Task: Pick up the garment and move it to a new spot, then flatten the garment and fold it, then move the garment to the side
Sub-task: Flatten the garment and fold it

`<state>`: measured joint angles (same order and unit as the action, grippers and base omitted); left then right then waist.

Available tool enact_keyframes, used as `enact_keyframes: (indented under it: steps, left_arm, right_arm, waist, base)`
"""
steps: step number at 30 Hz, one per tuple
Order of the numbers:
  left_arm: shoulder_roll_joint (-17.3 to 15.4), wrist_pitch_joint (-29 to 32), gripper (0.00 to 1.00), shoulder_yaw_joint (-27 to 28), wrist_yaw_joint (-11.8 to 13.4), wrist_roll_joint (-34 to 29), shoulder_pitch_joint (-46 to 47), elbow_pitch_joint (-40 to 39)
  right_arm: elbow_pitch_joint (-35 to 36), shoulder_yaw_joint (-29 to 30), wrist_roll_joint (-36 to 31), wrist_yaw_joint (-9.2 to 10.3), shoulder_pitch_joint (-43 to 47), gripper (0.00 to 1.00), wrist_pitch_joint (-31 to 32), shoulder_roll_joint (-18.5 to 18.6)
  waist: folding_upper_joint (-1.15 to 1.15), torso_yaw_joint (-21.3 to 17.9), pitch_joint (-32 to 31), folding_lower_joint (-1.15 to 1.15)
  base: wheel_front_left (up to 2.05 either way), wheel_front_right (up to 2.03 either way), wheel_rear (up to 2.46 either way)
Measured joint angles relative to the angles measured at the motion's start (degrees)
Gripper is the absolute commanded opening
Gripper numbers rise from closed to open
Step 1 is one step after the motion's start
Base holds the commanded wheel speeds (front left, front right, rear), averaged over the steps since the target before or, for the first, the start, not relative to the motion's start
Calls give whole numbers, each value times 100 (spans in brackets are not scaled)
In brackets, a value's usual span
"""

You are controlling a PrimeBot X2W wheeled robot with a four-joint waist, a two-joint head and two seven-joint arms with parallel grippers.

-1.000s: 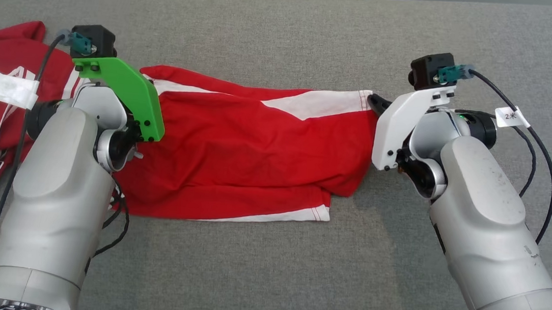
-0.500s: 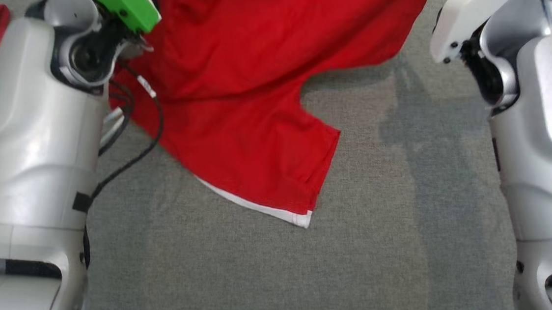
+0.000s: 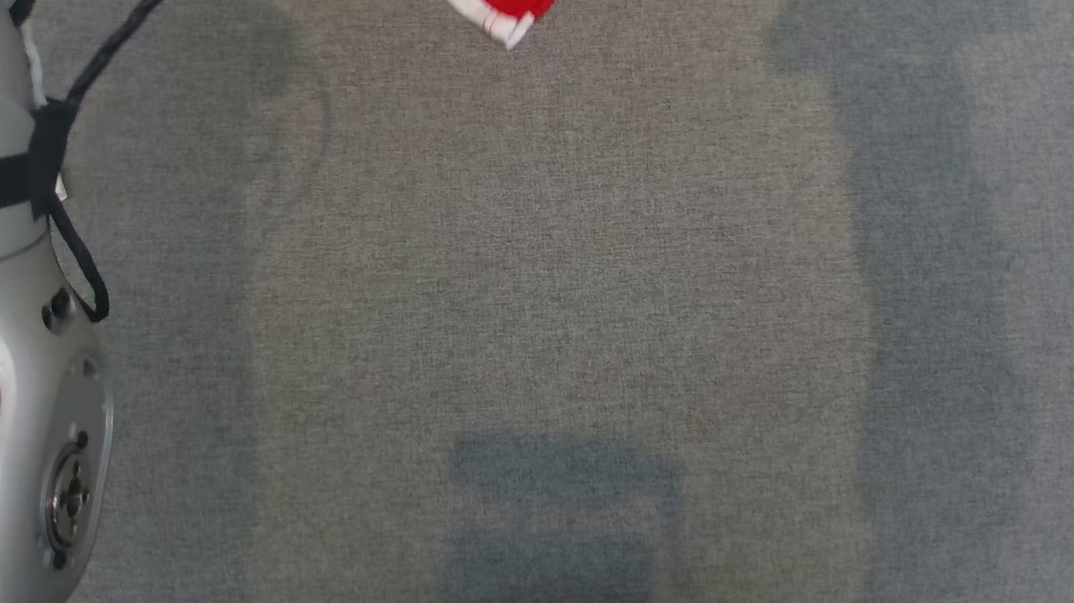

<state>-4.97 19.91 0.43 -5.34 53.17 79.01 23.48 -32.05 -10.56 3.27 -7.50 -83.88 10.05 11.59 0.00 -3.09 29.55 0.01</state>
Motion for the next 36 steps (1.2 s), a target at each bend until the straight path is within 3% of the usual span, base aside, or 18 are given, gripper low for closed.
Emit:
enact_keyframes:
  steps: [8, 13, 16, 25, 31, 36]
  left_arm:
    - [-11, -1200, 0, 25, -177, 31, 504, -401]
    - [-153, -1607, 0, -271, -199, 175, 492, -602]
    - [-300, -1708, 0, -656, -199, 209, 9, -554]
    - [-793, -2114, 0, -1783, -198, 335, -1696, -522]
    - [-1371, -2431, 0, -2605, -203, -30, -2942, -821]
    - [-1483, -2477, 0, -2952, -203, -22, -3914, -846]
  right_arm:
    - [-318, 398, -880, -1, -1058, 0, -1222, 2]
    - [-538, 304, -1288, -1, -1283, 0, -1507, -15]
    - [-846, 44, -1262, -2, -1094, 0, -1440, -10]
    - [-947, -1059, -304, -3, 165, 0, -1317, 300]
    - [-94, -1529, 680, -3, 1471, 0, -854, 884]
    - [815, -1553, 1338, -3, 2794, 0, -190, 1461]
  waist:
    - [0, -181, 303, 0]
    - [0, -239, 467, 0]
    - [0, -281, 540, 0]
    - [0, -316, 401, 0]
    - [0, -277, -5, 0]
    - [0, -233, -478, -1]
  base:
    - [0, 0, 0]
    - [0, 0, 0]
    - [0, 0, 0]
    - [0, 0, 0]
    - [0, 0, 0]
    - [0, 0, 0]
